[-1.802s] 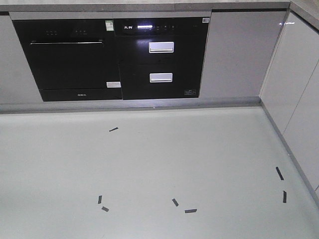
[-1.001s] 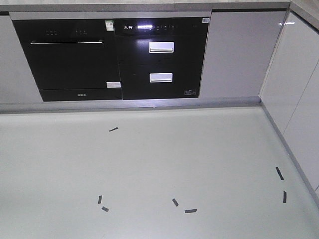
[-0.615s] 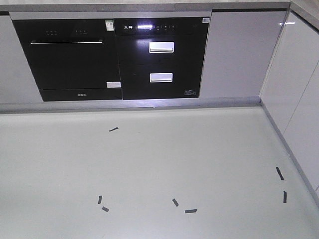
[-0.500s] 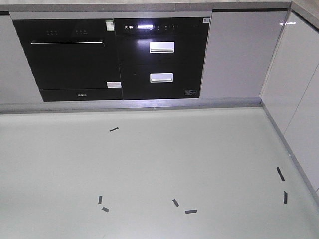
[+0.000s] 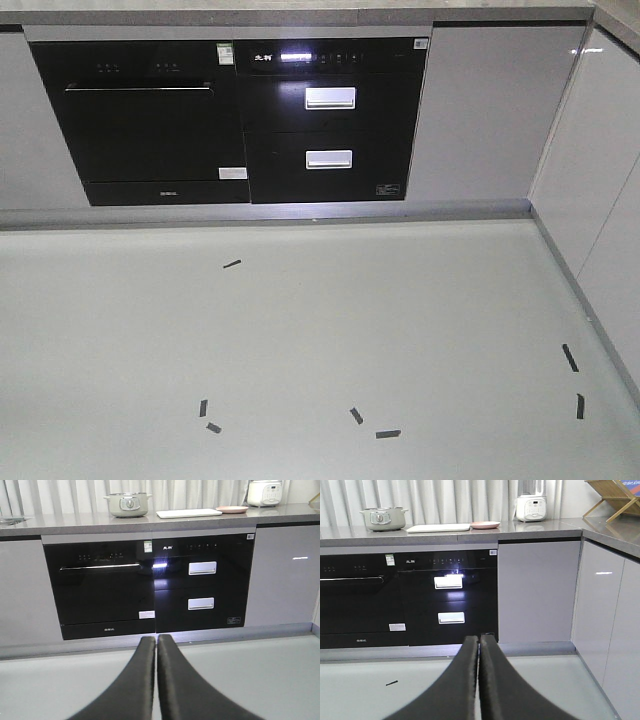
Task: Transfer vegetables to tray and serve
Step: 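Drive the base toward the counter with the black cabinet appliances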
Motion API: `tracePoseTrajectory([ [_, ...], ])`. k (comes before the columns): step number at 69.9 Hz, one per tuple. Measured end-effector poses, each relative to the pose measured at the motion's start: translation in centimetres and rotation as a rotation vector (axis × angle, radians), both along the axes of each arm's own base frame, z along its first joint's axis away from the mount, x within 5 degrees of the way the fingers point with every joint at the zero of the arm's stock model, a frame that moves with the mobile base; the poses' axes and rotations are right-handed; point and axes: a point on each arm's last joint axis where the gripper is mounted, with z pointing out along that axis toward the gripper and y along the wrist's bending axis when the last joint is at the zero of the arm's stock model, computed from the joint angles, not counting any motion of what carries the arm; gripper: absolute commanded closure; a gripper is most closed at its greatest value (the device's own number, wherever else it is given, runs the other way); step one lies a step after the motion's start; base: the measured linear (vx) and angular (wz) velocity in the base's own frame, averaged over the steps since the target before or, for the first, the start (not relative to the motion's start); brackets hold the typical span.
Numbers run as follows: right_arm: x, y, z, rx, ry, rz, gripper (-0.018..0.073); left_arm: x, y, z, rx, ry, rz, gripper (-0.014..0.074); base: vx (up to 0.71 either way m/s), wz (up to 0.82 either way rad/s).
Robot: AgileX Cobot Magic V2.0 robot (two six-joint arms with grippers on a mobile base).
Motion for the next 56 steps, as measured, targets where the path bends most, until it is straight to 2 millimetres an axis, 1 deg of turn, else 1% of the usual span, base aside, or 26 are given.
tracePoseTrajectory([
  [56,0.00,0.00,0.00,0.000,0.000,0.000,0.0562,0.00,0.00,0.00,0.000,0.000,0.000,0.0602,0.10,-0.01],
])
